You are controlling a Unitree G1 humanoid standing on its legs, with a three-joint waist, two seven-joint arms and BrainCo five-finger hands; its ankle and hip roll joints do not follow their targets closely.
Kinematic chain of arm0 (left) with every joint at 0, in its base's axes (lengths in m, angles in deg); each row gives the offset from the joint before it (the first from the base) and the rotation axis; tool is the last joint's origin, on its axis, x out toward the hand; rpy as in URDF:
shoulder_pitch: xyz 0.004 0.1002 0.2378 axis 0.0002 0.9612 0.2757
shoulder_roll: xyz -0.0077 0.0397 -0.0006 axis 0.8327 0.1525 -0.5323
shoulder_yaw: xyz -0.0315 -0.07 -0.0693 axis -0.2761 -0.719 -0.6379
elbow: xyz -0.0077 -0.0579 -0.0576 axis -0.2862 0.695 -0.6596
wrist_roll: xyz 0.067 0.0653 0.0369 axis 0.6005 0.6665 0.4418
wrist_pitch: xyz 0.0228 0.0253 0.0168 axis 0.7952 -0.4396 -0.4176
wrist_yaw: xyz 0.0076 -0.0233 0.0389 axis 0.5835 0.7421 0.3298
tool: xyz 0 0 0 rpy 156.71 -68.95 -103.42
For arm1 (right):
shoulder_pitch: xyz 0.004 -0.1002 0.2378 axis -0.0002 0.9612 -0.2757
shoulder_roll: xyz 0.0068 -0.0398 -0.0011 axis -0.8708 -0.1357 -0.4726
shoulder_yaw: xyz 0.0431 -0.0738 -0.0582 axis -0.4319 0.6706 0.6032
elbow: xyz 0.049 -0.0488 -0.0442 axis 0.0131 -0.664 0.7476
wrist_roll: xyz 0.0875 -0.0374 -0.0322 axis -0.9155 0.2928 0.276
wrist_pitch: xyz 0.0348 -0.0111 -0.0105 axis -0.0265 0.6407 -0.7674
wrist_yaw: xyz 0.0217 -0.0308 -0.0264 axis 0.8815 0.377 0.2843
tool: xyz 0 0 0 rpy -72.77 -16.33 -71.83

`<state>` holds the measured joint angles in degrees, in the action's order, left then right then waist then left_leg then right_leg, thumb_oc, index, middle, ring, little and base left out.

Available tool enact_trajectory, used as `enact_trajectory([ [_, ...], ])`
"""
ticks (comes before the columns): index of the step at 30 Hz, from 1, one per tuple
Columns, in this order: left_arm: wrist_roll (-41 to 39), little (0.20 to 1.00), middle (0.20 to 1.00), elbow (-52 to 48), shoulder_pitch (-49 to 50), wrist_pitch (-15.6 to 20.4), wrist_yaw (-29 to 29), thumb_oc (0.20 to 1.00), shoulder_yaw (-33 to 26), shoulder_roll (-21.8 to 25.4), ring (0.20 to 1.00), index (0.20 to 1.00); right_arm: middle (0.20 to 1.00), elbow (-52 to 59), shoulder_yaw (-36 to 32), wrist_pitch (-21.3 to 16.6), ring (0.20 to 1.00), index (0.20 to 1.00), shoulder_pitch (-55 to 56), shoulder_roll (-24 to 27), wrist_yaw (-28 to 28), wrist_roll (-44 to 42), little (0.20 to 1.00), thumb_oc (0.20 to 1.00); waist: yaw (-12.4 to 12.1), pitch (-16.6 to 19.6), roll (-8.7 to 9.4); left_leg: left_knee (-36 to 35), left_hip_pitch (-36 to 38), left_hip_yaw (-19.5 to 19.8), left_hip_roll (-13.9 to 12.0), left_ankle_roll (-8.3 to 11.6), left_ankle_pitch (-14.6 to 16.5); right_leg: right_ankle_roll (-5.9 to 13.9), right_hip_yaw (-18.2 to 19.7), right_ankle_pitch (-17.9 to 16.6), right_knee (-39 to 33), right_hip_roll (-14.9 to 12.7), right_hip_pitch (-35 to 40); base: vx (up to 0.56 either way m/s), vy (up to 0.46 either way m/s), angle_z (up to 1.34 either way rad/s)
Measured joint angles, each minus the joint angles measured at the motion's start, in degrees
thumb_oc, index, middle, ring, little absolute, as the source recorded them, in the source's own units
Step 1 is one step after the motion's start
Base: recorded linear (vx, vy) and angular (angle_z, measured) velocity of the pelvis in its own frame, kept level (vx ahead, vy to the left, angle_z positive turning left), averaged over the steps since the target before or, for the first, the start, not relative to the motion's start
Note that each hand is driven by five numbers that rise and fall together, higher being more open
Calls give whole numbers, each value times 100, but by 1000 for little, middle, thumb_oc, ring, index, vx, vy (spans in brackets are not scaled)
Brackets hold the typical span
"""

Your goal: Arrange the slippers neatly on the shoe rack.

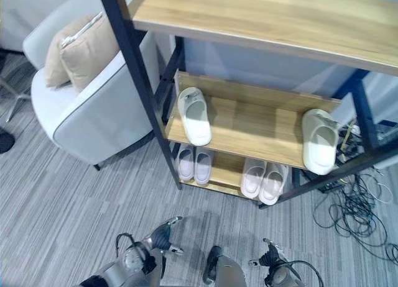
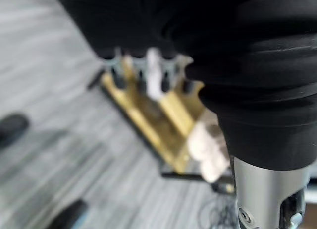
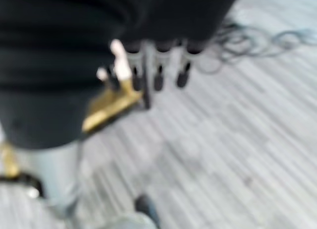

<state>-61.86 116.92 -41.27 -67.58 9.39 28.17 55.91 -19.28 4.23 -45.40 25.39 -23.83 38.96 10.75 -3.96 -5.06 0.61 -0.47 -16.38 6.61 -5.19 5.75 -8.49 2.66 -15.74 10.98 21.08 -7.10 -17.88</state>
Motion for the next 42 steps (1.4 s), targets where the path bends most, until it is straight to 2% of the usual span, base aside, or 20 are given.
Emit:
enact_trajectory([
  [2,-49,1000,1000,259,-170,-131,-44,1000,-66,-231,1000,1000,1000,-44,-319,16,1000,1000,-10,-19,-33,-106,1000,1000,158,83,-156,-306,471,-174,-72,-46,-82,73,84,-171,-427,79,481,206,8,-36],
  [3,-156,1000,1000,337,-153,-201,-39,1000,-86,-314,1000,1000,1000,-113,-592,25,1000,1000,36,-29,-48,-237,1000,1000,208,242,-270,-492,839,-298,-98,-59,-60,149,135,-272,-760,132,844,226,12,-35],
  [5,-428,1000,1000,-90,-94,-194,49,1000,-2,-216,1000,1000,1000,-200,-641,121,1000,1000,86,98,-53,-371,1000,1000,308,607,-409,-512,1060,-392,-60,-54,103,181,236,-363,-1076,134,1152,201,-13,-29],
  [7,-683,1000,1000,-524,-50,-180,173,1000,-31,-158,1000,1000,1000,-86,-663,152,1000,1000,228,178,-41,-461,1000,1000,302,741,-438,-516,1228,-450,-79,-60,170,298,243,-488,-1420,187,1454,173,-14,-18],
  [9,-893,1000,1000,-764,-79,-154,199,1000,-143,-81,1000,1000,1000,54,-665,179,1000,1000,348,201,-29,-471,1000,1000,316,902,-465,-514,1269,-476,-95,-46,203,256,251,-615,-1697,238,1603,120,-5,-14],
  [10,-1047,1000,1000,-1334,-13,-127,333,1000,-20,137,1000,1000,1000,285,-721,179,1000,1000,437,218,4,-524,1000,1000,307,875,-472,-487,1382,-540,-122,-90,167,234,287,-859,-2089,311,1845,55,7,-16],
  [12,-1112,1000,1000,-1899,-113,-198,508,1000,163,367,1000,1000,1000,445,-715,181,1000,1000,436,260,38,-578,1000,1000,337,865,-492,-487,1399,-596,-120,-90,164,229,315,-1006,-2362,332,1991,55,3,-12],
  [15,-1453,1000,1000,-3547,-654,-124,844,1000,234,842,1000,1000,1000,724,-724,169,1000,1000,484,316,93,-561,1000,1000,358,733,-511,-492,1510,-615,-82,-85,161,269,352,-1188,-2659,326,2228,36,-9,-5],
  [17,-1605,1000,1000,-3656,-922,94,848,1000,61,728,1000,1000,1000,756,-720,168,1000,1000,517,312,124,-555,1000,1000,349,707,-529,-517,1546,-614,-69,-12,215,279,364,-1189,-2664,311,2251,29,-13,-2],
  [19,-1637,1000,1000,-3737,-1270,-6,890,1000,48,703,1000,1000,1000,829,-684,176,1000,1000,546,321,140,-485,1000,1000,441,697,-610,-517,1530,-618,-66,1,217,275,377,-1189,-2666,306,2238,0,0,0],
  [20,-1640,1000,1000,-3590,-1723,47,909,1000,52,643,1000,1000,1000,928,-668,181,1000,1000,610,321,218,-405,1000,1000,435,661,-634,-519,1526,-620,-64,20,205,304,362,-1220,-2664,306,2223,41,6,-3],
  [23,-1473,1000,1000,-2878,-2183,1,952,1000,352,310,1000,1000,1000,970,-658,187,1000,1000,671,400,338,-373,1000,1000,631,649,-730,-519,1519,-647,-52,25,204,304,401,-1224,-2666,280,2198,61,-13,-5],
  [26,-903,1000,1000,-1466,-2340,-92,835,1000,435,-117,1000,1000,1000,1026,-620,209,1000,1000,622,505,363,-222,1000,1000,798,687,-863,-518,1407,-788,-61,22,200,283,530,-1286,-2667,279,1993,32,-7,-26],
  [31,41,1000,1000,262,-2836,-344,623,1000,552,-210,1000,1000,1000,1049,-575,245,1000,1000,619,643,363,-153,1000,1000,1066,638,-1028,-514,1363,-965,-77,-45,149,272,664,-1322,-2665,279,1873,25,9,-17],
  [33,284,1000,1000,310,-2975,-437,544,1000,570,-176,1000,1000,1000,1043,-576,267,1000,1000,604,793,339,-62,1000,1000,1066,593,-1096,-506,1349,-1009,-78,-43,149,264,693,-1336,-2665,277,1840,19,1,-5],
  [35,450,1000,1000,780,-3372,-445,519,1000,708,-278,1000,1000,1000,833,-695,268,1000,1000,425,889,312,-17,1000,1000,1078,584,-1151,-493,1349,-1030,-81,-34,155,268,708,-1338,-2665,277,1834,30,-4,-5],
  [37,450,1000,1000,902,-3604,-440,380,1000,590,-332,1000,1000,1000,614,-1120,302,1000,1000,213,927,170,-277,1000,1000,1078,583,-1203,-516,1353,-1063,-90,39,206,276,733,-1344,-2664,286,1821,37,-25,-7],
  [42,654,1000,1000,911,-3863,-446,82,1000,574,-313,1000,1000,1000,656,-1144,311,1000,1000,228,1028,50,-451,1000,1000,1067,567,-1188,-516,1327,-1074,-101,61,225,275,765,-1342,-2664,298,1777,7,-16,-3],
])
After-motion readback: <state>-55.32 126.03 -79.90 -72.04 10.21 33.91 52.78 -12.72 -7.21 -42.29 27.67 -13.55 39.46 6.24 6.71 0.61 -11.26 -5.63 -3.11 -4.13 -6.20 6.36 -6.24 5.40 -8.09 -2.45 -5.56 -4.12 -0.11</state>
